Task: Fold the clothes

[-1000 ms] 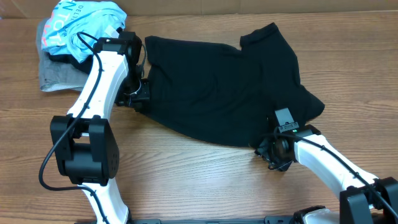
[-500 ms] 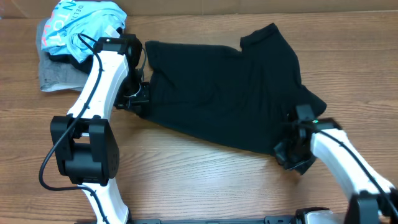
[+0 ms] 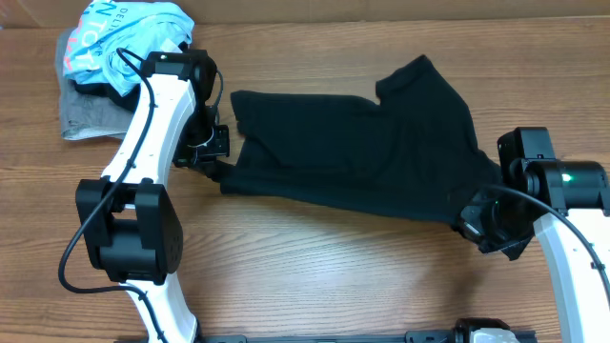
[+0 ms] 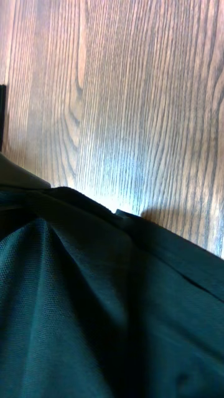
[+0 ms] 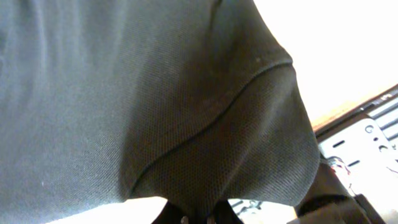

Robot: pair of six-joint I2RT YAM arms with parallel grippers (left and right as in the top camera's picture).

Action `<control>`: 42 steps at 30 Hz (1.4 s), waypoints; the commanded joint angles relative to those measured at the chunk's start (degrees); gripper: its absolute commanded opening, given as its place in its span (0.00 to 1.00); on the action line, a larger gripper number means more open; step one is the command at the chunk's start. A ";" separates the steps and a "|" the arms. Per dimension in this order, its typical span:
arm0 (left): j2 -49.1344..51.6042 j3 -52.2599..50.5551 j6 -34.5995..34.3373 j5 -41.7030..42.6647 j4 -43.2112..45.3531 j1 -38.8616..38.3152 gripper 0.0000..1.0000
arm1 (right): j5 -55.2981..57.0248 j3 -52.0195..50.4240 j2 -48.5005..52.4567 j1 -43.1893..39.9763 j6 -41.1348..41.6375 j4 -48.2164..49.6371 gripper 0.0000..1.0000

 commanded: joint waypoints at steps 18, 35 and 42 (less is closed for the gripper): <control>-3.48 1.79 1.55 -3.02 3.72 -0.02 0.04 | 1.97 1.90 2.73 -0.57 -5.14 9.29 0.04; -1.55 -6.84 0.02 -0.26 22.01 -0.44 0.04 | 1.90 1.90 23.85 -0.57 -9.94 28.41 0.04; -1.53 -13.84 0.00 1.40 30.29 -0.81 0.04 | 1.90 1.90 29.33 -0.57 -10.14 33.66 0.06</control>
